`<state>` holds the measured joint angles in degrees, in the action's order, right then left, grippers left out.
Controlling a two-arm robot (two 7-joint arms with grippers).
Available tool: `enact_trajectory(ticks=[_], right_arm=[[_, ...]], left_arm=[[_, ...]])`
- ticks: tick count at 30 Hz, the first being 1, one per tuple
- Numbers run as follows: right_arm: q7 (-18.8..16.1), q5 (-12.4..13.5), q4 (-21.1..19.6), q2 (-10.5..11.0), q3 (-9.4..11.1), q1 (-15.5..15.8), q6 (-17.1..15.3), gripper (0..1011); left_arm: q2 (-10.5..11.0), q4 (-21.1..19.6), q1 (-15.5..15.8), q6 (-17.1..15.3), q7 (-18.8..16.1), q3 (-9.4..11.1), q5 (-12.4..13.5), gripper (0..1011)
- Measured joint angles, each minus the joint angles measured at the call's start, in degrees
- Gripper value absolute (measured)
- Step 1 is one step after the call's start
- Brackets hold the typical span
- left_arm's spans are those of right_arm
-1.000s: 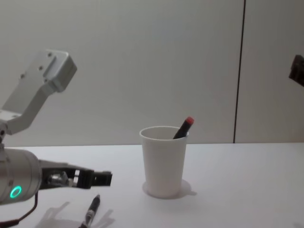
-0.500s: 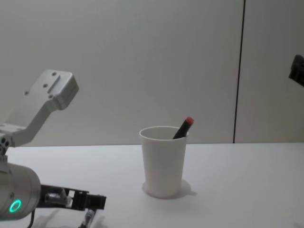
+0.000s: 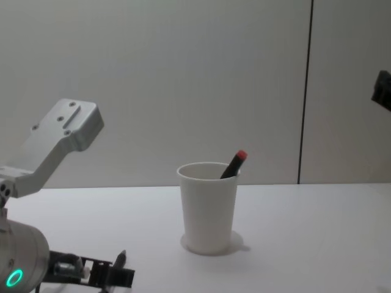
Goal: Place the pen into the pen holder.
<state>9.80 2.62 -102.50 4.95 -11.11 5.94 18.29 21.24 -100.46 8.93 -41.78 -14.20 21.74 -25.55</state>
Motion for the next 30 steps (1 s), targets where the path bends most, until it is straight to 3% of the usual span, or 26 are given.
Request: enact_trajectory(ticks=[15,21,30], right_arm=[[0.0,0.0,0.0,0.0,0.0,0.0,0.0,1001],[0.0,0.0,0.0,0.0,0.0,0.0,0.0,1001],[0.0,0.0,0.0,0.0,0.0,0.0,0.0,1001]], left_arm=[[-0.3,-1.9,-1.5,-3.1,-0.7,0.0,0.1,994],[-0.6,-2.2,-2.0,-3.6,-0.7,-0.1,0.2,869],[-1.0,-2.4,-2.7,-3.7,-0.7,-0.5,-0.2,593]])
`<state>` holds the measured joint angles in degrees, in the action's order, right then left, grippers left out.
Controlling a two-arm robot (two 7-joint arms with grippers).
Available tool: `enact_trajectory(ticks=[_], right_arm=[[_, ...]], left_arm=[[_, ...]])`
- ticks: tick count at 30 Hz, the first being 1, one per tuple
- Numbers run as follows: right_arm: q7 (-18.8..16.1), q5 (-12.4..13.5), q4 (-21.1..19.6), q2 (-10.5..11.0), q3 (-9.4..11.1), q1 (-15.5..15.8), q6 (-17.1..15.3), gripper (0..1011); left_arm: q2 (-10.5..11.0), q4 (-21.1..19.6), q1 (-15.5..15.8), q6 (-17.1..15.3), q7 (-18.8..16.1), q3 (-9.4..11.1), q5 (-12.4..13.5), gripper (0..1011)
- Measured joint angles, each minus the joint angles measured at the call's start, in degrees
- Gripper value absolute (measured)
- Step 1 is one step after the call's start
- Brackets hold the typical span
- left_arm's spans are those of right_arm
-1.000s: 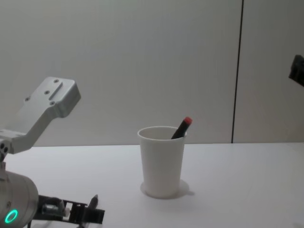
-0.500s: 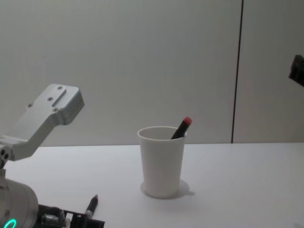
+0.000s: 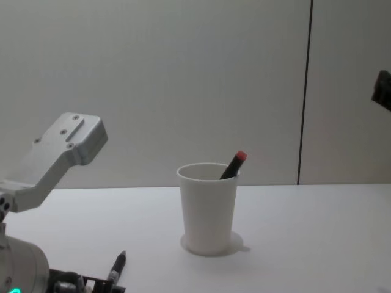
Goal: Place the pen into the pen holder.
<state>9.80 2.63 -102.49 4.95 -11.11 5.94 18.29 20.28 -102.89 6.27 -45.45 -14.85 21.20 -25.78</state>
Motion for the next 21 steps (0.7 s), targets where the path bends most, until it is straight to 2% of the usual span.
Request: enact_trajectory(ticks=[1,6,7,13,21], right_arm=[[0.0,0.0,0.0,0.0,0.0,0.0,0.0,1001],[0.0,0.0,0.0,0.0,0.0,0.0,0.0,1001],[0.0,0.0,0.0,0.0,0.0,0.0,0.0,1001],[0.0,0.0,0.0,0.0,0.0,0.0,0.0,1001],[0.0,0.0,0.0,0.0,0.0,0.0,0.0,1001]], left_arm=[[0.0,0.0,0.0,0.0,0.0,0.0,-0.1,543],[-0.3,0.0,-0.3,0.0,0.0,-0.4,-0.5,422],[-0.4,0.0,-0.4,0.1,0.0,-0.4,-0.6,361],[-0.6,-0.1,-0.7,0.2,0.0,-0.7,-0.8,216],[-1.1,-0.1,-1.0,0.3,0.2,-1.0,-0.8,175]])
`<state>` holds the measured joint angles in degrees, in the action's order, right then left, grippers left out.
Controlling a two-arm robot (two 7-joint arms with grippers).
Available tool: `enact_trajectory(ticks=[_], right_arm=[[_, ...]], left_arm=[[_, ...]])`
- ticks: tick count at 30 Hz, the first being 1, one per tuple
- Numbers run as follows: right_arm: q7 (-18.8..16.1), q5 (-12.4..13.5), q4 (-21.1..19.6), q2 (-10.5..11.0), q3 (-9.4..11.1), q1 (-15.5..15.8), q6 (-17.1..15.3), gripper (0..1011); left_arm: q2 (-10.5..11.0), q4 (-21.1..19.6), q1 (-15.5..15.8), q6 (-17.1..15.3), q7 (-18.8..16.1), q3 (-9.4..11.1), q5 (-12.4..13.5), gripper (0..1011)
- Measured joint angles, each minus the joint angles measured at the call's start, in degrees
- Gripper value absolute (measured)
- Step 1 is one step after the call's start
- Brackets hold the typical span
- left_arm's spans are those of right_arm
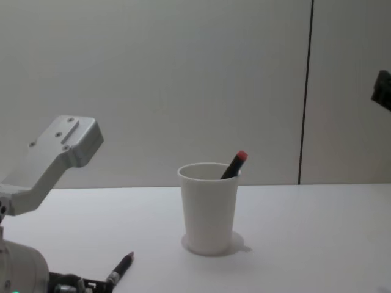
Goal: Place the pen into the pen holder.
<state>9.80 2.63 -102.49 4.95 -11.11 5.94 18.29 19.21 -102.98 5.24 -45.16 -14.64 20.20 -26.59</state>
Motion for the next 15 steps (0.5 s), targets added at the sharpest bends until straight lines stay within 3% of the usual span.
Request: enact_trajectory(ticks=[8,15], right_arm=[[0.0,0.0,0.0,0.0,0.0,0.0,0.0,1001],[0.0,0.0,0.0,0.0,0.0,0.0,0.0,1001]], left_arm=[[-0.3,-0.1,-0.4,0.6,0.3,-0.1,0.5,175],[-0.2,-0.4,-1.0,3.1,0.7,-0.1,1.6,175]])
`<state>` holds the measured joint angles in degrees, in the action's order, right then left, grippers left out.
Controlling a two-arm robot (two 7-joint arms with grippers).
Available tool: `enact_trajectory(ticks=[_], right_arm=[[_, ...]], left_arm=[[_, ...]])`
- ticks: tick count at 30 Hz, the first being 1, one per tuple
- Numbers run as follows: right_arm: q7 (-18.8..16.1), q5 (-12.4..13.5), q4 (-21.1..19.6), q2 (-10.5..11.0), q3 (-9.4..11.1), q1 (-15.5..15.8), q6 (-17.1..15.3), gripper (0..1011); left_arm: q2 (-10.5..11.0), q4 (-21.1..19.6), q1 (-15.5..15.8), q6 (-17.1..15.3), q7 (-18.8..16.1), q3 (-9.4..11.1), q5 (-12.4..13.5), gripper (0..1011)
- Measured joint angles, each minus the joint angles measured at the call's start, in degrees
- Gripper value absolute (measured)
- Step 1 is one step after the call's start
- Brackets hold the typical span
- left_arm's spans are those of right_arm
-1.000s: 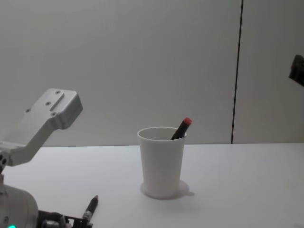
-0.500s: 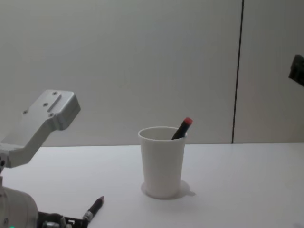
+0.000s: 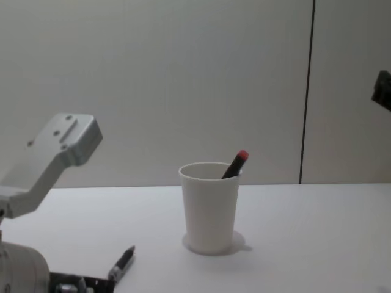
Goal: Place the pen into the pen holder.
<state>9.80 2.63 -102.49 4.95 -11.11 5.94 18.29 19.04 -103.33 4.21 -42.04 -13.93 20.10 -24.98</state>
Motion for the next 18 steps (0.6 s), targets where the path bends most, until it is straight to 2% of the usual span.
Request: enact_trajectory(ticks=[8,11,12,18], right_arm=[[0.0,0.0,0.0,0.0,0.0,0.0,0.0,1001],[0.0,0.0,0.0,0.0,0.0,0.0,0.0,1001],[0.0,0.0,0.0,0.0,0.0,0.0,0.0,1001],[0.0,0.0,0.0,0.0,0.0,0.0,0.0,1001]], left_arm=[[0.4,-0.8,-0.9,5.0,0.1,-0.3,1.8,174],[0.5,-1.1,-1.4,7.9,0.2,-0.5,2.8,174],[0.5,-1.1,-1.4,7.9,0.2,-0.5,2.8,174],[0.9,-1.6,-2.0,13.7,0.5,-0.8,4.6,175]])
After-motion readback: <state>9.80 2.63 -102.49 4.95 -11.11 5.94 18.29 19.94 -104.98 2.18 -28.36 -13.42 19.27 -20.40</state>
